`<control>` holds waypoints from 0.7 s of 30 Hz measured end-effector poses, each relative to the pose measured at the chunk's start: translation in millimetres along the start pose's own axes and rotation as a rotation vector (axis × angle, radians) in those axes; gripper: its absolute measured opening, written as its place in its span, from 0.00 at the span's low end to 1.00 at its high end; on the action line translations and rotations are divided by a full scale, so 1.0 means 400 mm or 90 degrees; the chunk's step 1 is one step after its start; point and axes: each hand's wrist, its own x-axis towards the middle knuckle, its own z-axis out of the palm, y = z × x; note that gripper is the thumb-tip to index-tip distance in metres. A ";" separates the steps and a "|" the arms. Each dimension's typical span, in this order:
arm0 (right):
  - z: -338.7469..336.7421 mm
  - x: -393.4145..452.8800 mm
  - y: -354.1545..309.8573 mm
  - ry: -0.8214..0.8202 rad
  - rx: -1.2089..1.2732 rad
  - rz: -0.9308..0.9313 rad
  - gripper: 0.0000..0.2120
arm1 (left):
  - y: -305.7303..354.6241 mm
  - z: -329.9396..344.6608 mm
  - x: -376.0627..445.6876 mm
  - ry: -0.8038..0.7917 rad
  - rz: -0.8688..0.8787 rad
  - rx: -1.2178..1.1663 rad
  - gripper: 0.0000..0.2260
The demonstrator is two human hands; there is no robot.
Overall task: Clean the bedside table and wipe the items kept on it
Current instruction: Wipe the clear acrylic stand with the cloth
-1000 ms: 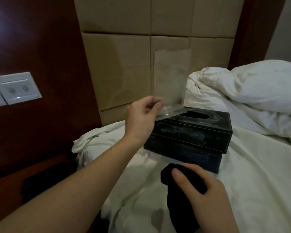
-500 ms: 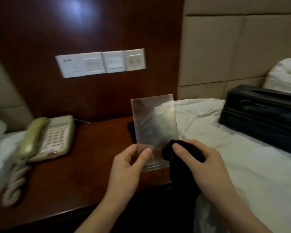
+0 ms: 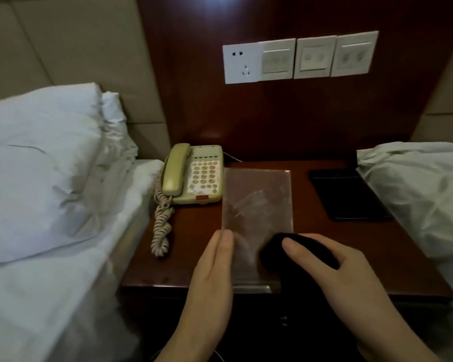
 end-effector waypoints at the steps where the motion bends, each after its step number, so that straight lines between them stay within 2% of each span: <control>1: 0.017 0.002 0.000 -0.021 -0.008 0.005 0.05 | -0.007 -0.018 0.003 0.014 -0.014 -0.016 0.09; 3: 0.056 0.006 -0.004 -0.018 -0.013 0.010 0.04 | -0.016 -0.039 0.014 0.041 -0.020 -0.020 0.14; 7: 0.084 0.037 -0.014 0.238 -0.077 -0.120 0.13 | -0.044 -0.059 0.039 0.099 0.031 0.009 0.25; 9: 0.095 0.049 -0.030 0.265 -0.110 -0.183 0.18 | -0.044 -0.058 0.040 0.112 0.066 0.058 0.34; 10: 0.103 0.053 -0.034 0.252 -0.135 -0.213 0.19 | -0.044 -0.055 0.037 0.116 0.071 0.059 0.35; 11: 0.113 0.059 -0.032 0.223 -0.179 -0.244 0.19 | -0.046 -0.052 0.036 0.126 0.072 0.052 0.32; 13: 0.133 0.064 -0.020 0.127 -0.314 -0.309 0.20 | -0.033 -0.050 0.024 0.162 0.090 0.045 0.17; 14: 0.141 0.066 -0.009 0.069 -0.385 -0.343 0.19 | -0.025 -0.051 0.020 0.165 0.101 0.053 0.16; 17: 0.152 0.067 0.012 -0.076 -0.538 -0.437 0.19 | -0.016 -0.065 0.026 0.198 0.092 0.002 0.19; 19: 0.149 0.073 0.021 -0.090 -0.645 -0.496 0.20 | -0.015 -0.070 0.028 0.200 0.048 -0.034 0.23; 21: 0.144 0.077 0.020 -0.103 -0.676 -0.512 0.19 | -0.019 -0.068 0.022 0.206 0.063 -0.017 0.23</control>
